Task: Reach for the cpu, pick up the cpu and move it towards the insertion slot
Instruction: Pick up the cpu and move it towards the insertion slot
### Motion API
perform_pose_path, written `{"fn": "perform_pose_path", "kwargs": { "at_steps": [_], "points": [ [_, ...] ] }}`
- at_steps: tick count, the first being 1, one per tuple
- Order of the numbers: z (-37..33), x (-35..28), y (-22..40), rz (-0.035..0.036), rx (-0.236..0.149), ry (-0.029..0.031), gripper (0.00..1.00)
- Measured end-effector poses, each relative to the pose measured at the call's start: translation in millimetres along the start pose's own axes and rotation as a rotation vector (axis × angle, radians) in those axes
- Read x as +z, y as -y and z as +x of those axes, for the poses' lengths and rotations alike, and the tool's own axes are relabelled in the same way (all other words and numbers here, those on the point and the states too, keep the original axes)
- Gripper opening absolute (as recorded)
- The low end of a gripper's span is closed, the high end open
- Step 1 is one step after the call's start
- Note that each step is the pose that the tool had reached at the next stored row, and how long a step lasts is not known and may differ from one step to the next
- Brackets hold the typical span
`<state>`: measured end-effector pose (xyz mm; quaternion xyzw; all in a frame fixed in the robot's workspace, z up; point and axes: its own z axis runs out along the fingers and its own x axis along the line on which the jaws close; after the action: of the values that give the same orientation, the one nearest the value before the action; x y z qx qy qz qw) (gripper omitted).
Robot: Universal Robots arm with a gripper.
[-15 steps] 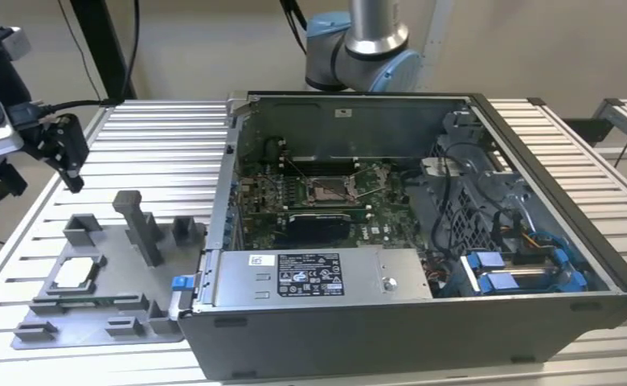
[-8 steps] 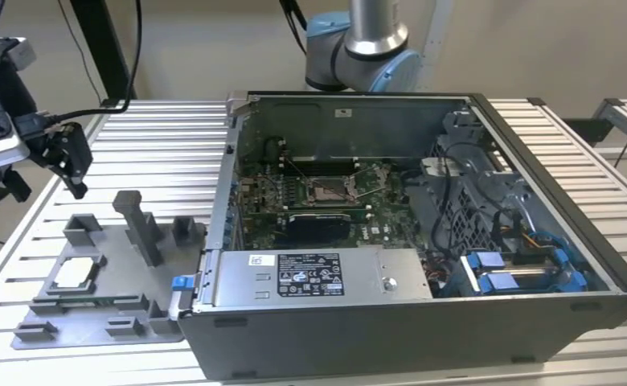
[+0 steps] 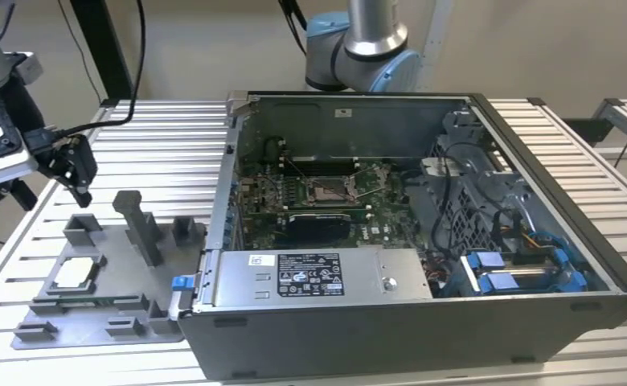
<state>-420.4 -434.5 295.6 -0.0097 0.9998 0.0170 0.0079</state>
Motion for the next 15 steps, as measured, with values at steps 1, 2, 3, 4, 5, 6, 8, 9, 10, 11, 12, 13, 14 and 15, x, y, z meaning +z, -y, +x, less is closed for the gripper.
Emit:
{"fn": "perform_pose_path", "kwargs": {
  "at_steps": [1,2,3,4,5,6,8,9,10,11,12,13,14,15],
  "points": [
    [0.0,1.4,0.0,0.0001,0.0,-0.0003,1.0],
    [0.0,3.2,0.1,0.0001,0.0,-0.0004,1.0],
    [0.1,5.1,0.2,0.0,0.0,-0.0004,1.0],
    [0.1,6.9,0.2,0.0004,0.0,-0.0004,1.0],
    [0.1,8.7,0.3,0.0005,0.0,-0.0003,1.0],
    [0.2,10.5,0.4,0.0005,0.0,-0.0004,1.0],
    [0.2,14.1,0.5,0.0006,0.0,-0.0005,1.0],
    [0.3,16.1,0.5,0.0006,0.0,-0.0003,1.0],
    [0.3,17.9,0.6,0.0006,0.0,-0.0004,1.0],
    [0.3,19.7,0.7,0.0005,0.0,-0.0003,1.0],
    [0.3,21.5,0.7,0.0005,0.0,-0.0003,1.0],
    [0.4,23.3,0.8,0.0005,0.0,-0.0003,1.0],
    [0.4,25.1,0.9,0.0006,0.0,-0.0003,1.0],
    [0.4,26.7,0.9,0.0006,0.0,-0.0003,1.0]
  ]
}}
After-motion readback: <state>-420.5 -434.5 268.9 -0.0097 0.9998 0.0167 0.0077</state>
